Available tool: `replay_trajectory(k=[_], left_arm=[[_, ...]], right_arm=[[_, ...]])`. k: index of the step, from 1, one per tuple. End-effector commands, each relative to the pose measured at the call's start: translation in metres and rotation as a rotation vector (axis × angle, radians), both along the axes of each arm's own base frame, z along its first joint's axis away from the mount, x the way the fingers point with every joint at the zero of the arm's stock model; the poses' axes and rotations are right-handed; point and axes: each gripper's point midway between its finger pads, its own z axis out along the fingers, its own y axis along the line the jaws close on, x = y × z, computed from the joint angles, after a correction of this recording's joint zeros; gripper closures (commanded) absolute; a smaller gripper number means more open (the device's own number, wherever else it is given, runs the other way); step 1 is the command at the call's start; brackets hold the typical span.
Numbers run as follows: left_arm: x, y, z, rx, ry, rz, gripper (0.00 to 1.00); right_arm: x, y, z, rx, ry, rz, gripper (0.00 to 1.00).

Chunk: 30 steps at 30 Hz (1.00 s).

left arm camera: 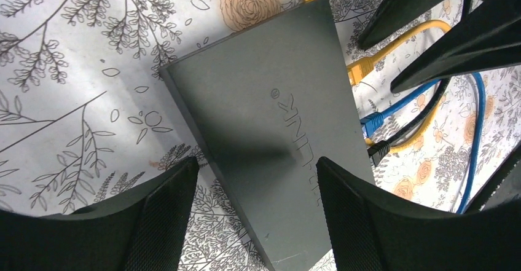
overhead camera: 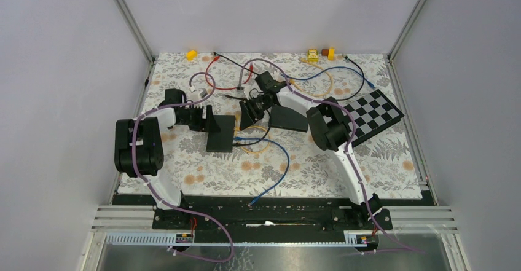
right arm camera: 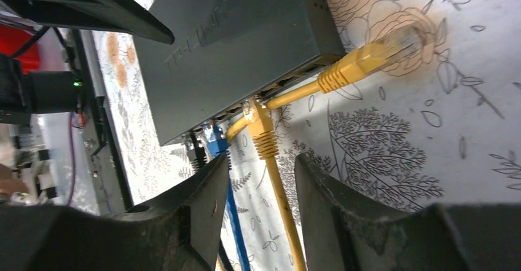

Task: Pull the plug from the switch port
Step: Pull the connector from the switch port.

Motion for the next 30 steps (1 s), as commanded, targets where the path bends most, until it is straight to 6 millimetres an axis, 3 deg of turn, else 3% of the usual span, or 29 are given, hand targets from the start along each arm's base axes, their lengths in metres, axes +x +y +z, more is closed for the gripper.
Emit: replay_trajectory(k=[1,11,30], left_arm=[[-0.009,-0.007,-0.011,-0.016,0.044,-0.027,0.27],[-0.014,-0.016,-0.009,-0.023,0.036,-0.080,0.31],[-0.022,-0.025,-0.009,-0.016,0.037,-0.125,0.33]], right_arm=[[-0.017,0.007,-0.009,0.051,0.123,0.014,0.50],[-0.018,0.016,-0.019,0.085,0.273,-0.050,0.57],[-0.023,0.015,-0.029,0.108,0.363,-0.092,0.64]])
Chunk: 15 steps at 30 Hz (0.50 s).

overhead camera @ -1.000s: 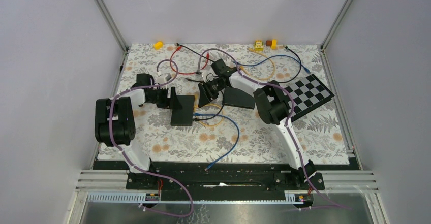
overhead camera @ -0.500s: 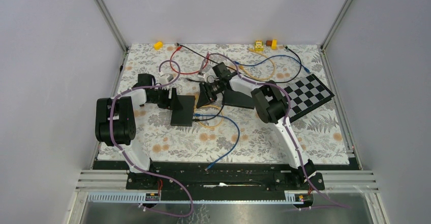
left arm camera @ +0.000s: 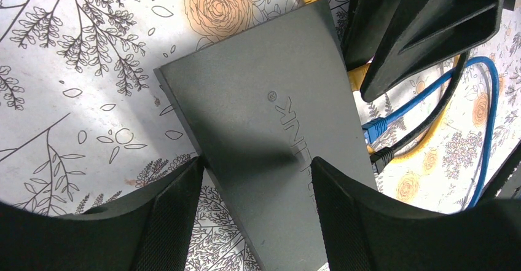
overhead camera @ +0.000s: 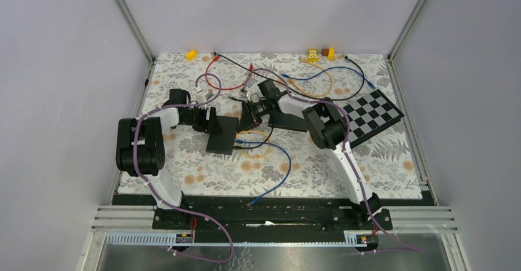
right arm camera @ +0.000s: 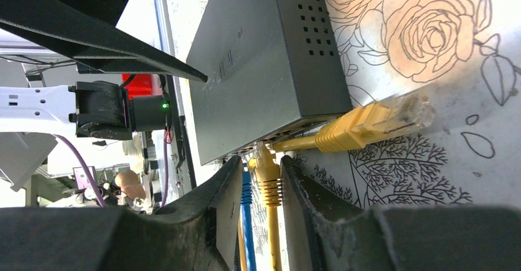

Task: Pull the plug from the switch port
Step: Pull the connector from the switch port.

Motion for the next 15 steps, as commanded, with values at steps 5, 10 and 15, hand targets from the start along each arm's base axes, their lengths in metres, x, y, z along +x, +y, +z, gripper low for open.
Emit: replay_trajectory(k=[5,10,15], left_arm=[[-0.0167,-0.0099,-0.0067,-0.021,0.070,-0.031,0.32],[-0.0165,-0.0106,-0.0057,-0.015,0.059,-0.029,0.32],[-0.0166,-0.0114,-0.0077,-0.002,0.055,-0.029,0.32]], right_arm=[[-0.0038,-0.0018,-0.0272,-0.059,0.053,-0.027,0.64],[-0.0023,-0.0013,-0.0290,-0.071,0.062,-0.040,0.63],[-0.0023,-0.0007,-0.0316,-0.082,0.076,-0.049,0.61]])
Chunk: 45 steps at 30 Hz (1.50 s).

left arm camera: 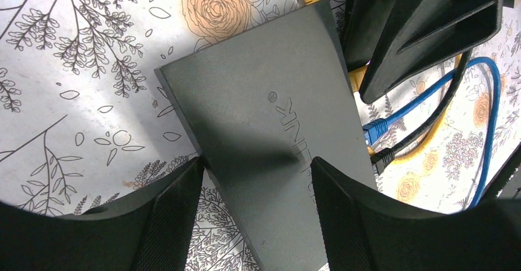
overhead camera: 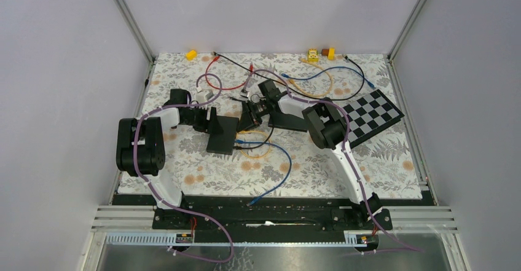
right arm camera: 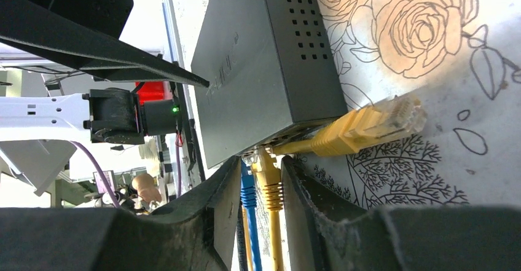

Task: Pull the plug from the switch port
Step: Pull the connector from the switch port.

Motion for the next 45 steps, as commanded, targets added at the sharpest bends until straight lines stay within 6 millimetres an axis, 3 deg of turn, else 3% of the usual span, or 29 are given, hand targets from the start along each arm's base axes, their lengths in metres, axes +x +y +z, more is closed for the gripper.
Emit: replay_trajectory(k=[1,23,26,32,35,41,45], left_arm=[[-0.016,-0.010,-0.007,-0.003,0.051,-0.028,0.32],[-0.014,-0.006,-0.008,0.029,0.028,-0.009,0.32],[-0.013,-0.003,-0.009,0.044,0.014,-0.004,0.32],[-0.001,0.008,0.011,0.110,-0.119,0.042,0.17],[0.005,0.013,0.029,0.140,-0.214,0.063,0.12],[0.005,-0.007,0.055,0.190,-0.361,-0.008,0.07],[0.006,-0.022,0.059,0.239,-0.407,-0.053,0.06]], right_arm=[[-0.003,-0.001,-0.031,-0.076,0.025,-0.028,0.61],[-0.003,-0.009,-0.050,-0.144,0.024,-0.052,0.71],[-0.004,-0.010,-0.049,-0.148,0.033,-0.055,0.79],[0.000,-0.012,-0.046,-0.123,0.044,-0.043,1.00],[0.001,-0.013,-0.044,-0.105,0.054,-0.036,1.00],[0.003,-0.013,-0.040,-0.083,0.056,-0.026,1.00],[0.003,-0.012,-0.039,-0.080,0.055,-0.025,1.00]])
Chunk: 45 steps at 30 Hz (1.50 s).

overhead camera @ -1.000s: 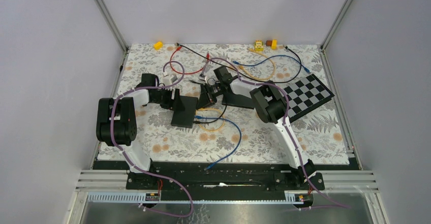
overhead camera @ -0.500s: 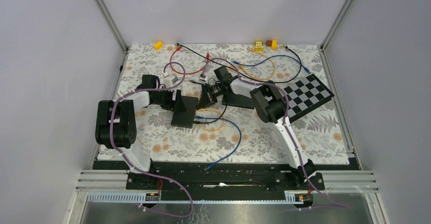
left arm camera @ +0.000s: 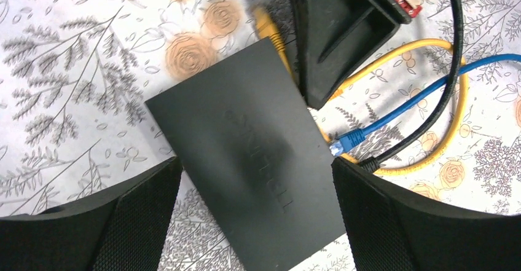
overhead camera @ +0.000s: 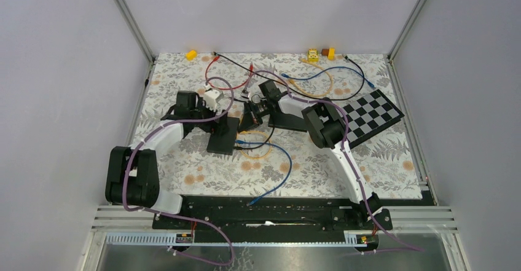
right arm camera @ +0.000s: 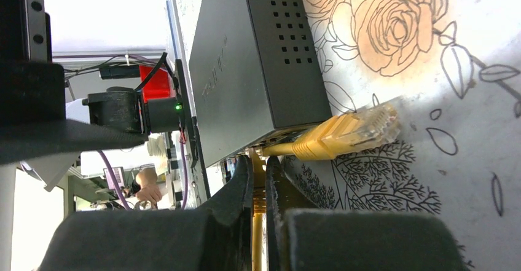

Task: Pull the plug from the switch port
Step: Pull the connector from the switch port.

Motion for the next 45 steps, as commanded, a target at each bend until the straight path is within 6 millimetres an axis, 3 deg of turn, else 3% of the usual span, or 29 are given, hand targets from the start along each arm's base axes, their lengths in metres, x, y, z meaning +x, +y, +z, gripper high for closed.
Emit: replay_trajectory(k=[1,9,21,26,36,45], left_arm=[[0.013,-0.010,0.014,0.074,-0.128,-0.032,0.06],[0.015,-0.024,-0.001,0.160,-0.166,-0.039,0.06],[0.013,-0.034,-0.037,0.242,-0.077,-0.040,0.07],[0.015,-0.027,-0.045,0.289,-0.070,0.002,0.08],[0.009,-0.017,-0.059,0.333,-0.035,0.029,0.20],[0.007,-0.014,-0.062,0.348,-0.024,0.038,0.23]], right_arm=[[0.000,-0.009,-0.034,-0.083,0.025,-0.024,1.00],[-0.002,-0.009,-0.032,-0.071,0.019,-0.012,1.00],[-0.005,-0.011,-0.038,-0.072,0.024,-0.004,1.00],[-0.007,-0.011,-0.040,-0.055,0.028,0.011,1.00],[-0.011,-0.013,-0.043,0.005,0.020,0.046,1.00],[0.000,-0.020,-0.042,0.001,-0.002,0.033,1.00]])
